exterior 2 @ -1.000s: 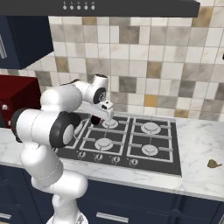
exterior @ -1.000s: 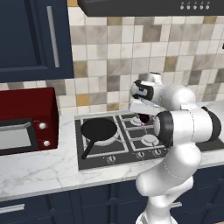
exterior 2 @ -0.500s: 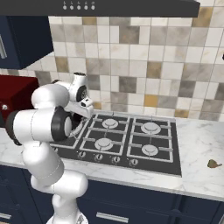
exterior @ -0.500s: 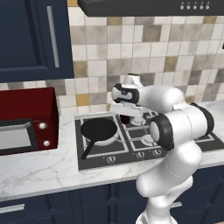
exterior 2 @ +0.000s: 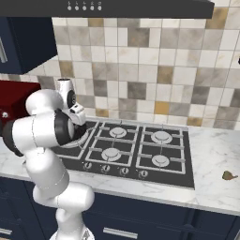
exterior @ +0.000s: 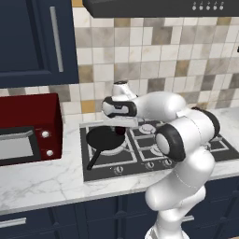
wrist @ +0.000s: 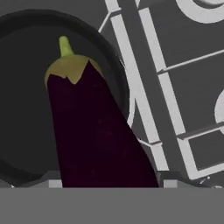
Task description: Put the garlic and eggplant in the pan. Then turn on the front left burner and set the heat to medium.
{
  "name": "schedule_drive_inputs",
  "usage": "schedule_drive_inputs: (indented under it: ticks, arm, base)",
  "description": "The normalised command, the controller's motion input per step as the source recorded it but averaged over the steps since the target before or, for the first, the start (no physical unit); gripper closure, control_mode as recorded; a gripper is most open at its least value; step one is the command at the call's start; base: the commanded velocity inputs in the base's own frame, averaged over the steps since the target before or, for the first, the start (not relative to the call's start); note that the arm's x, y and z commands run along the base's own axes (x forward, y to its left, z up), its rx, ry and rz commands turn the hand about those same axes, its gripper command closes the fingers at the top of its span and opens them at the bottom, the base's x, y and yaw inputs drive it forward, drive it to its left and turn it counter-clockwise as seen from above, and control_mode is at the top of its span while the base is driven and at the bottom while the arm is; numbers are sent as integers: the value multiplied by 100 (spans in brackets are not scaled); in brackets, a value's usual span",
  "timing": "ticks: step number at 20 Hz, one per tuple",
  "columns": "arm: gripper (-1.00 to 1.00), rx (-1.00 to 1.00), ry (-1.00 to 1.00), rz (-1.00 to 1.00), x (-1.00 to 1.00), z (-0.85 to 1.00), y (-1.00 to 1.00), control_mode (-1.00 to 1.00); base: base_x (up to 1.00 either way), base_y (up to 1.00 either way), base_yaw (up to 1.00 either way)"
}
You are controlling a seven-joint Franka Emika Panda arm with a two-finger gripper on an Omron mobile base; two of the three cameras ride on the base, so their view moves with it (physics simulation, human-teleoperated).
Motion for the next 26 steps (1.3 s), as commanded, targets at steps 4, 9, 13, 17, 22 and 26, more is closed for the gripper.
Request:
schedule_drive_inputs:
  ticks: [4, 9, 13, 17, 22, 26]
  arm:
    - [100, -12, 0, 0, 16, -5, 40, -100]
    - [100, -1, 0, 0, 43, -11, 1, -100]
    - [100, 0, 1, 0, 11, -16, 0, -100]
    - [100, 0, 4, 0, 3, -35, 0, -100]
    - [100, 0, 4, 0, 2, -38, 0, -100]
    - [100, 0, 6, 0, 9, -30, 0, -100]
  base:
    - [0, 0, 0]
    - [0, 0, 0]
    - [0, 0, 0]
    - [0, 0, 0]
    - [0, 0, 0]
    - [0, 0, 0]
